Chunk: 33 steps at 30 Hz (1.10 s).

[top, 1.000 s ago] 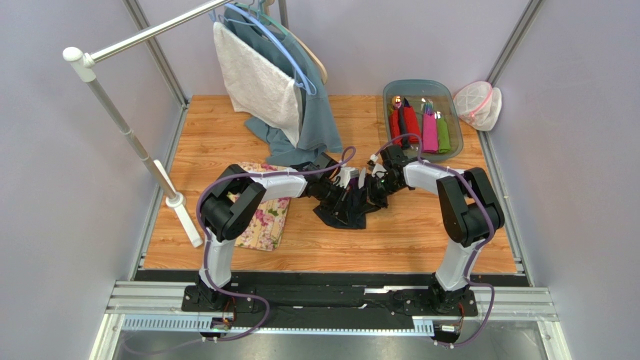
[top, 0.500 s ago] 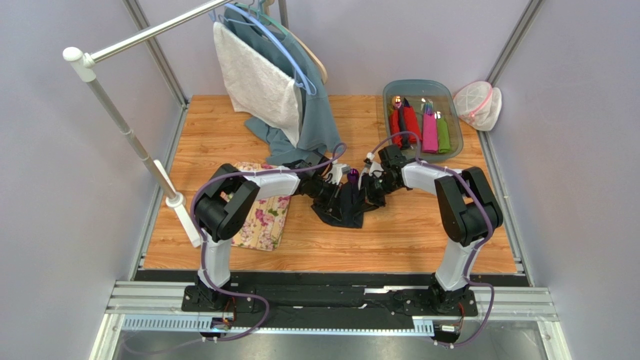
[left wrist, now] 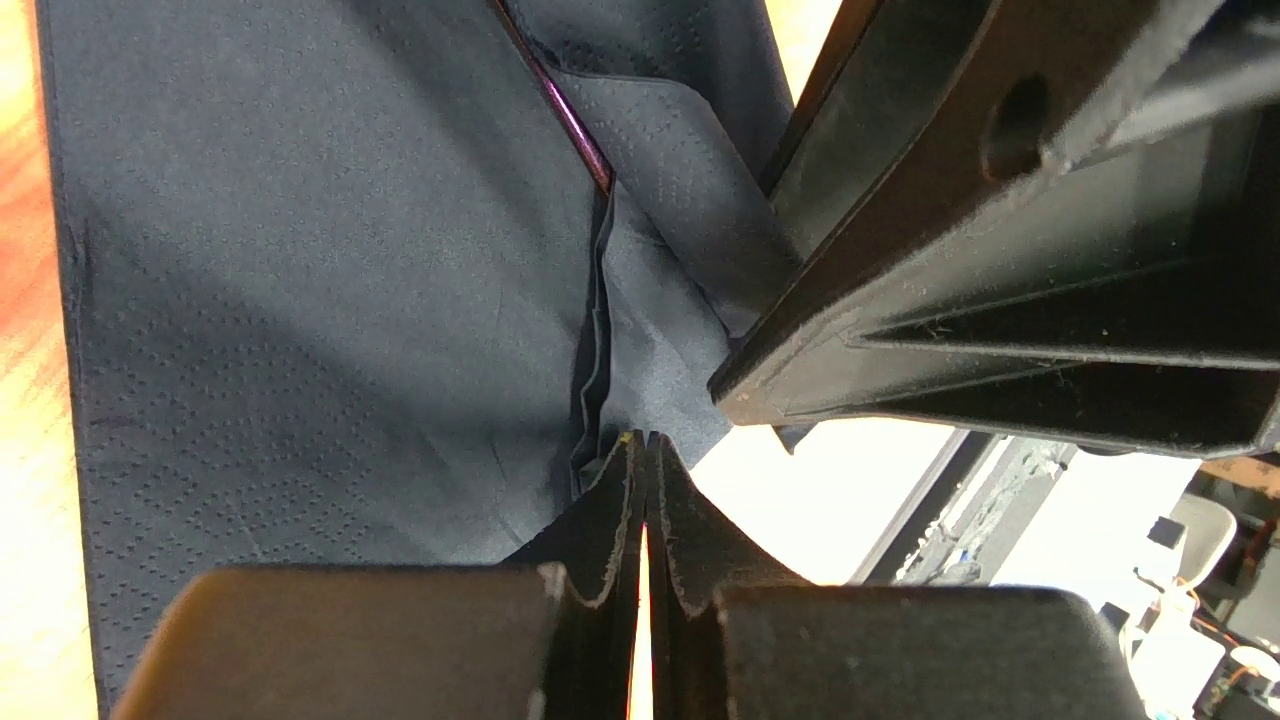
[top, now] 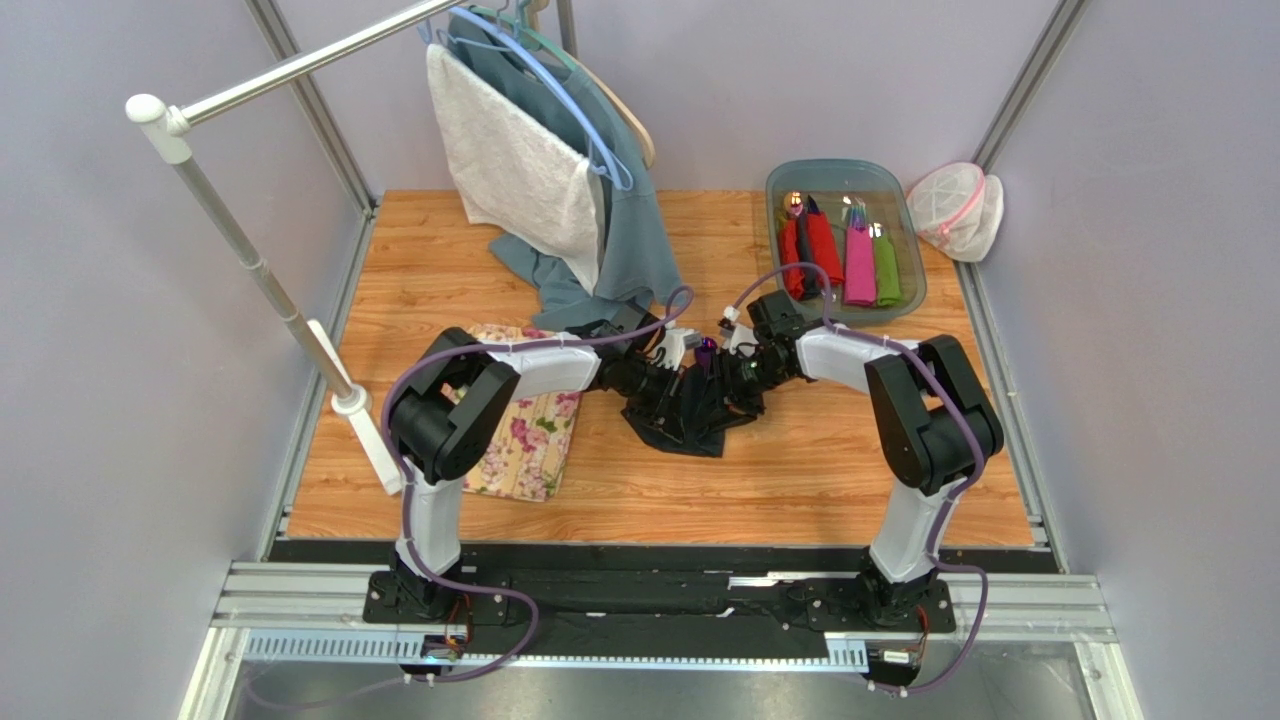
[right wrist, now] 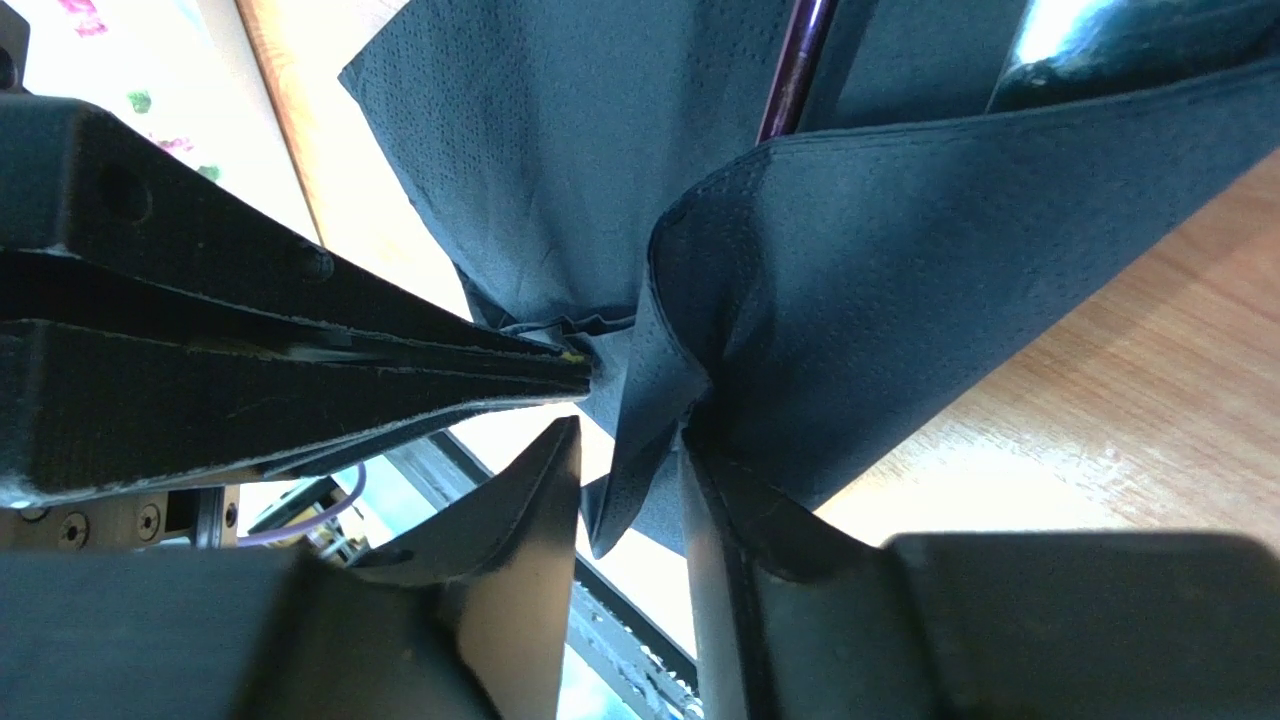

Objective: Place the utensils on the paper napkin and roll it up

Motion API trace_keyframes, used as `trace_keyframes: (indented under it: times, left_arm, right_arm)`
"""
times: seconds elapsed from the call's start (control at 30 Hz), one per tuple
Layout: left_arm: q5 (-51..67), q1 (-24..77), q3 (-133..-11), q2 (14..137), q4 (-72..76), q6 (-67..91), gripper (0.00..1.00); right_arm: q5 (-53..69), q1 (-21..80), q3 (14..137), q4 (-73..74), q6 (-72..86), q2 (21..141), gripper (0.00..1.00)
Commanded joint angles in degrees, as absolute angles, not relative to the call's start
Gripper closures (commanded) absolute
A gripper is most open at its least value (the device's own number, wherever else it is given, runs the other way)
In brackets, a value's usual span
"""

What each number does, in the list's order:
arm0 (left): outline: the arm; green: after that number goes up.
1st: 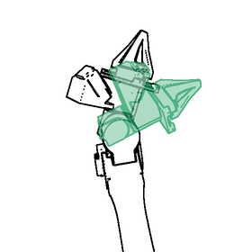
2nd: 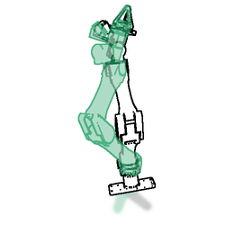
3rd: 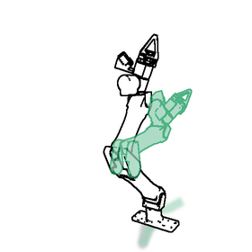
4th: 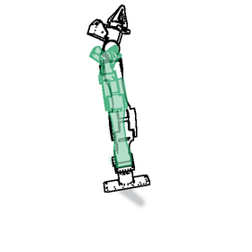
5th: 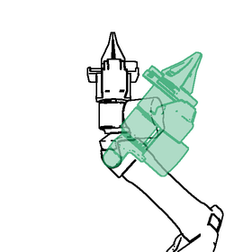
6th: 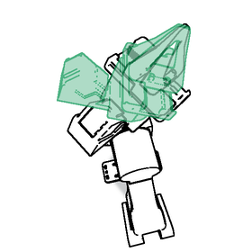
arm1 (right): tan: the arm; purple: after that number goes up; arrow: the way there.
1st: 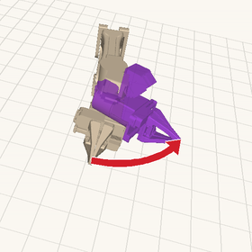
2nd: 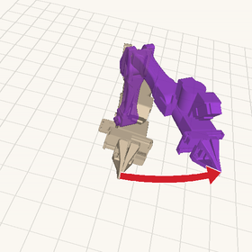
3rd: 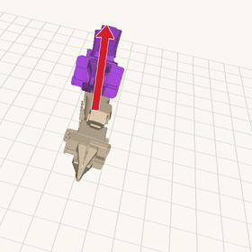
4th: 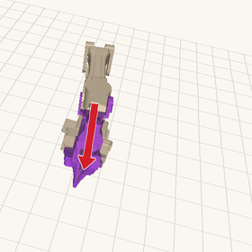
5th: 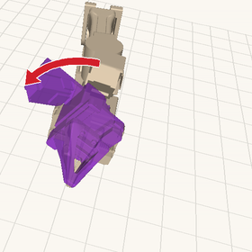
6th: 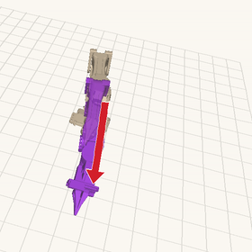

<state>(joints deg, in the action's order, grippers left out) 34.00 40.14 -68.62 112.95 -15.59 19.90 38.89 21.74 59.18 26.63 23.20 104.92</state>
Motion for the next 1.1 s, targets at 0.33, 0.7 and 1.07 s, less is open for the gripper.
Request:
trace_keyframes:
  times: [0.33, 0.7, 1.07]
  left_arm:
    - [40.34, 33.66, -58.36, 101.61, -4.92, 24.35, 0.77]
    - [39.46, 33.05, -55.55, 98.09, -5.27, 23.29, 0.76]
    - [41.92, 29.36, -54.67, 97.65, -2.11, 27.95, 0.75]
  right_arm:
    - [40.78, 22.06, 61.26, 23.21, 25.57, 104.59, 0.43]
    - [41.4, 22.23, 63.19, 22.85, 27.6, 102.74, 0.42]
    - [40.96, 23.82, 63.28, 20.83, 29.97, 105.64, 0.32]
